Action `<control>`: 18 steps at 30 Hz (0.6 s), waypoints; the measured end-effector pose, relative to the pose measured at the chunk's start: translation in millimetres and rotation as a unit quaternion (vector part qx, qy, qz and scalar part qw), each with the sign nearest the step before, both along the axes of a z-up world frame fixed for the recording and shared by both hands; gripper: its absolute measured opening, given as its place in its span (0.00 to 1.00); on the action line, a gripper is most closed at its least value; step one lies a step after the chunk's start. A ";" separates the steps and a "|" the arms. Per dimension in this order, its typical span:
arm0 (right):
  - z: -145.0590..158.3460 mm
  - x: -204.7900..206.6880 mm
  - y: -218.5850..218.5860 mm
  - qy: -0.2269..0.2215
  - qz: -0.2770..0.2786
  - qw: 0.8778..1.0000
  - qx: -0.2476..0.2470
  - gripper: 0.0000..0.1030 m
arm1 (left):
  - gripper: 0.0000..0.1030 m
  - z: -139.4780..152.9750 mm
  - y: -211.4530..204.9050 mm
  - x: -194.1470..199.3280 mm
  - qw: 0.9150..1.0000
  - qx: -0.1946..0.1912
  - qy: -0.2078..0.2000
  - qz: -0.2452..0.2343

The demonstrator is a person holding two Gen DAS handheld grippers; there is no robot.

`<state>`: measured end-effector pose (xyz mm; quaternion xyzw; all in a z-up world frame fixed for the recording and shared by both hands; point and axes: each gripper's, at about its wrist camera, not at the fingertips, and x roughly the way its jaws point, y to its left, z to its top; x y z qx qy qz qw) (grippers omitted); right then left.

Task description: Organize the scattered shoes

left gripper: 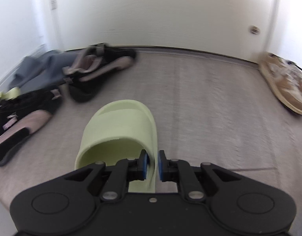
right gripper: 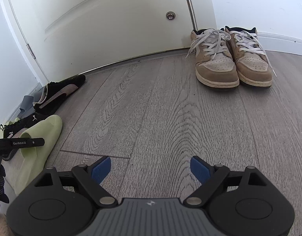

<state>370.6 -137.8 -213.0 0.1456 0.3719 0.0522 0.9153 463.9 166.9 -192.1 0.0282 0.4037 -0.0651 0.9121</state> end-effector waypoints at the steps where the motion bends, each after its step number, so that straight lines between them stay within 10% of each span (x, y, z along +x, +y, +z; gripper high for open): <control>1: 0.5 -0.5 -3.7 -0.001 -0.006 1.000 0.000 0.86 | 0.11 0.5 -16.8 -1.2 1.000 -0.004 0.002 -0.022; 10: 4.4 -5.3 -66.9 -0.003 -0.103 0.995 -0.009 0.86 | 0.13 1.1 -146.6 -17.5 0.987 -0.056 0.014 -0.153; 15: 6.4 -11.8 -107.6 0.002 -0.160 0.987 -0.012 0.86 | 0.64 -1.3 -199.7 -39.2 0.972 -0.039 0.020 -0.231; 18: 6.1 -16.1 -121.1 0.004 -0.177 0.984 -0.009 0.86 | 0.68 -0.4 -197.2 -45.2 0.970 -0.031 0.030 -0.238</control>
